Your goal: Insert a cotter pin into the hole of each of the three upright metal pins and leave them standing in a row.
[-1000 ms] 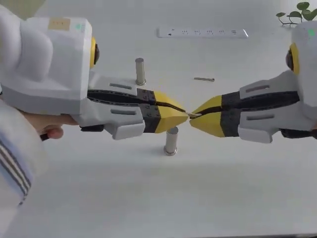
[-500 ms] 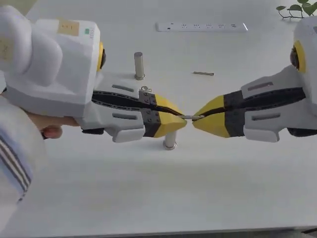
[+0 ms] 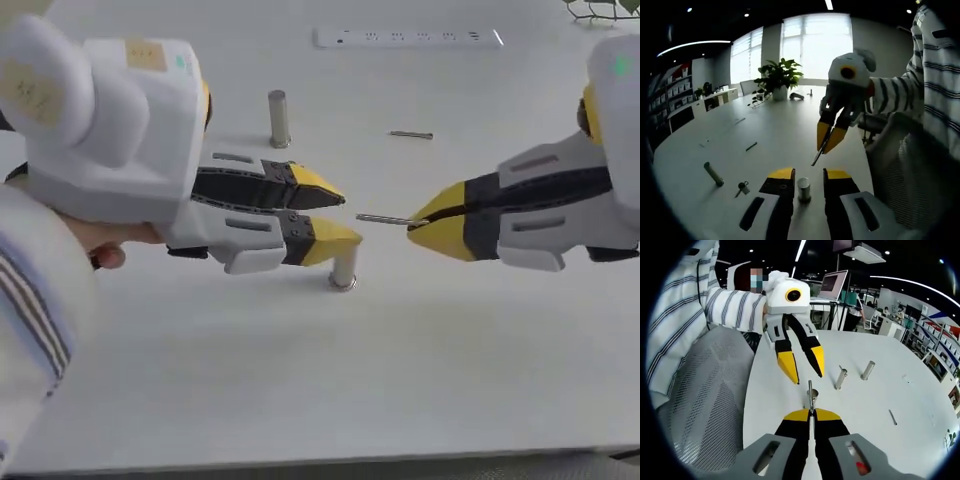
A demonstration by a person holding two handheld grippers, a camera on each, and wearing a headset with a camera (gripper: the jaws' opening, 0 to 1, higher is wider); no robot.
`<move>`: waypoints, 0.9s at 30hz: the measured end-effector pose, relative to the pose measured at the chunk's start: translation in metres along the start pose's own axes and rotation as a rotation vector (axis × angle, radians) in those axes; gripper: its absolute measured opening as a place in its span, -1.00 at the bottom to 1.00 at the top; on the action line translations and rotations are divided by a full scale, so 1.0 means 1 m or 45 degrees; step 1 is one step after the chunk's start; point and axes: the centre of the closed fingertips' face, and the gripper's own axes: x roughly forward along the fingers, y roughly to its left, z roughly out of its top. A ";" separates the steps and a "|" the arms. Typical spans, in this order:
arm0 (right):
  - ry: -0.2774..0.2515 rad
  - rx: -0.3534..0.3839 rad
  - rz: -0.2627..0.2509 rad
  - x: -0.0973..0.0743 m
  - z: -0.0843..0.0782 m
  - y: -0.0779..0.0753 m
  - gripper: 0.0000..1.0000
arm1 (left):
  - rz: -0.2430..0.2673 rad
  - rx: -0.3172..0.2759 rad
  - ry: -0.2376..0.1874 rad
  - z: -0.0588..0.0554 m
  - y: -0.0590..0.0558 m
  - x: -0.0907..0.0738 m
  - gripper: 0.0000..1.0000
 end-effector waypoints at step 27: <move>0.121 -0.018 0.053 0.019 -0.036 -0.010 -1.00 | -0.020 -0.010 0.157 -0.016 -0.011 0.028 -0.82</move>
